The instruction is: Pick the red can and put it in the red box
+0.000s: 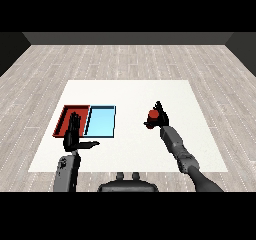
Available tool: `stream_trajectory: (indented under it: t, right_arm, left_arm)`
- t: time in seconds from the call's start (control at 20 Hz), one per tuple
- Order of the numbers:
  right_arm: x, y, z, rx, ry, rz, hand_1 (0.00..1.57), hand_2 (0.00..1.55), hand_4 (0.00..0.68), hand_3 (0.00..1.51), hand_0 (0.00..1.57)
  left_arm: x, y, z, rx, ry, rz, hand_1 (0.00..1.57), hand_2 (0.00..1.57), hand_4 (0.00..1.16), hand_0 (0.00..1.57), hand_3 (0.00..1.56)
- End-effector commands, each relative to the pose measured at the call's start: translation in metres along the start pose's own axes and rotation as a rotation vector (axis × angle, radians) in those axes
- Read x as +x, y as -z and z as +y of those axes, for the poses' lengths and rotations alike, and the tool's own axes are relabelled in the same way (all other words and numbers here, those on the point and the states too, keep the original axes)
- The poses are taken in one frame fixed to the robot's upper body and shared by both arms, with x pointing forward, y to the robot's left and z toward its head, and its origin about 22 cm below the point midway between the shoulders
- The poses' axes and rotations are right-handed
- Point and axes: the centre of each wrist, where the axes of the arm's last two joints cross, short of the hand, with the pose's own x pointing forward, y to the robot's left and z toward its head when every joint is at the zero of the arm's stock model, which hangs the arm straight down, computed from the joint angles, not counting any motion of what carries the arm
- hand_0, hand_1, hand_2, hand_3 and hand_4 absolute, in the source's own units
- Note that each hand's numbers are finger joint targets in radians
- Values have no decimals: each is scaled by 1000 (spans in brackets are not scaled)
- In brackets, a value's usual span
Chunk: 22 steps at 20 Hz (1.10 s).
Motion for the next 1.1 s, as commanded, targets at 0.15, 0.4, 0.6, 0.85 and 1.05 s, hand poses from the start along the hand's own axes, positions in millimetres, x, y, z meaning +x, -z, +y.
stream_trajectory:
  t: [0.15, 0.4, 0.6, 0.85, 1.05]
  right_arm:
    - [-3, 1, 4, -62, -66, 11, 1470, 1469, 579, 1434, 1470]
    - [7, 4, -1, -74, -126, 4, 1497, 1465, 667, 1436, 1497]
    - [12, 12, 7, -46, -176, -14, 1464, 1453, 656, 1425, 1464]
    - [20, 18, 9, -34, -207, -61, 1472, 1457, 652, 1419, 1472]
    - [29, 18, 9, -26, -180, -109, 1445, 1444, 653, 1410, 1445]
  left_arm:
    - [-16, -11, -3, -2, 3, 3, 0, 0, 0, 0, 0]
    - [-11, -16, 2, -10, 8, -10, 0, 0, 0, 0, 0]
    - [-14, 0, -7, -11, 17, -1, 0, 0, 0, 0, 0]
    - [-16, 10, -21, -28, 18, 3, 0, 0, 0, 0, 0]
    - [-12, -17, -14, -69, 6, 13, 0, 0, 0, 0, 0]
